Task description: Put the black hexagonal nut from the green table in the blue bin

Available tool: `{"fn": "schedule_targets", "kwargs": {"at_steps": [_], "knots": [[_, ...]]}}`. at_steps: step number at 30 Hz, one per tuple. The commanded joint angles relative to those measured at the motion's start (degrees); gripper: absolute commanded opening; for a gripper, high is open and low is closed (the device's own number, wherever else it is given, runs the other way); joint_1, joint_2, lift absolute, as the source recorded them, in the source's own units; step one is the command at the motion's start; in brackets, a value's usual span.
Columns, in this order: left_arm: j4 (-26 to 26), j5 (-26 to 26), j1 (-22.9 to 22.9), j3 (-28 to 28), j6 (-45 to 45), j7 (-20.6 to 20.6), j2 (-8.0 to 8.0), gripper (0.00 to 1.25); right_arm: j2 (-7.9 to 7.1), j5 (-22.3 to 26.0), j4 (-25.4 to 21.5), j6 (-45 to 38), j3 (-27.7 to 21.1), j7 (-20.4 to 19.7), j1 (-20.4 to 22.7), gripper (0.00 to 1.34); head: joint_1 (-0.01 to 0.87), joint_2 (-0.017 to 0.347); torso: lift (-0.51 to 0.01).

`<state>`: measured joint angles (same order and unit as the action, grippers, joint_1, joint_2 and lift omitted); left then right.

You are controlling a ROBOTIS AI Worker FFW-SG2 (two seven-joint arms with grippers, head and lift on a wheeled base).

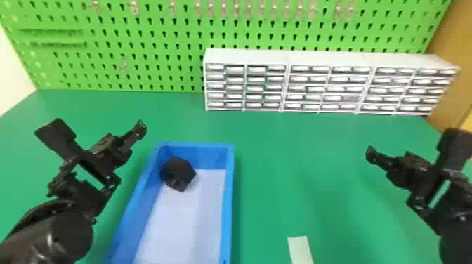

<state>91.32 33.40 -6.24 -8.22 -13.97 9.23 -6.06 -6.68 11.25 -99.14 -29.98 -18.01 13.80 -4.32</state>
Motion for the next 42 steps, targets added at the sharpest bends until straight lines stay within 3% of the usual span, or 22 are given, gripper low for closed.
{"fn": "schedule_targets", "kwargs": {"at_steps": [1, 42], "knots": [[0.00, 0.00, -0.09, -0.04, -0.01, 0.00, 0.00, 1.13, 0.00, 0.00, 0.00, -0.08, 0.08, 0.00, 0.01, 1.14, 0.666, 0.032, -0.100], [0.00, 0.00, 0.00, 0.04, -0.01, 0.09, 0.00, 1.13, -0.09, -0.18, 0.00, 0.01, 0.34, 0.00, -0.08, 1.14, 0.666, 0.032, -0.100]]}}
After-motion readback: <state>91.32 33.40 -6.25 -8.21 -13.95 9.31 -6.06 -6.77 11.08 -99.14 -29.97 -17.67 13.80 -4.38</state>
